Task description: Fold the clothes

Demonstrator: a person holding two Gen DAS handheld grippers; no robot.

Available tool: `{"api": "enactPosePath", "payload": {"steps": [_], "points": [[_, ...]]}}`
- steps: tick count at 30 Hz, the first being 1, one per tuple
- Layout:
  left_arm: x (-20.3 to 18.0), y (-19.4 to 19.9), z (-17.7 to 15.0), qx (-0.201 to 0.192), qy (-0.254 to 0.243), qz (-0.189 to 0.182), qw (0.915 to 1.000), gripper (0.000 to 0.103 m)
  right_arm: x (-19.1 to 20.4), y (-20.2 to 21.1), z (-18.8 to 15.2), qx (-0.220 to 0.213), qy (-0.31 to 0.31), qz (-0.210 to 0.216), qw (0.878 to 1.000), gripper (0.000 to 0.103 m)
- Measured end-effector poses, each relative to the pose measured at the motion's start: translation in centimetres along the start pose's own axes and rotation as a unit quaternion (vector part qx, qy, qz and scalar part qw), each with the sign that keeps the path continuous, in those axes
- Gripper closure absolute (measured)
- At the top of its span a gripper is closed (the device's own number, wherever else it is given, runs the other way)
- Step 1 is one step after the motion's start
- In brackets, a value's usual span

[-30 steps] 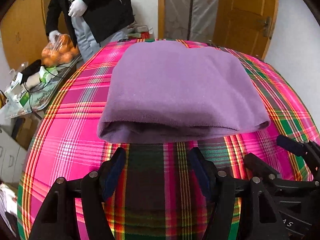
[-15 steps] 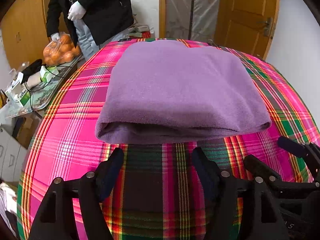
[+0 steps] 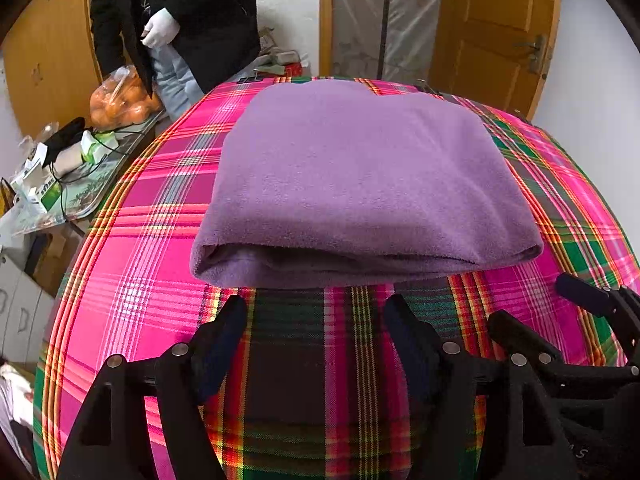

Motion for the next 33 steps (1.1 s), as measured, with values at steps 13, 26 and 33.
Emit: {"api": "enactPosePath", "payload": {"steps": [13,26,33], "points": [[0.00,0.09,-0.02,0.000,0.000,0.000,1.0000,0.029,-0.02,-0.02,0.02,0.000,0.000,0.000,1.000,0.019],[0.11,0.01,0.14,0.000,0.003,-0.001,1.0000,0.029,-0.10,-0.07,0.09,0.001,-0.001,-0.001,1.000,0.019],[0.10,-0.02,0.16,0.000,0.005,0.001,1.0000,0.029,0.05,0.19,-0.02,0.001,-0.002,-0.001,1.000,0.019]]}}
Point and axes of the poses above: each gripper's, at about its wrist camera, not at the fingertips, and y roughly against the way its jaws point, x to its left, z to its top, the point moved 8 cm from there along -y, roughly the way its jaws point, and after that the axes turned 6 degrees about y, right-handed, at the moved point
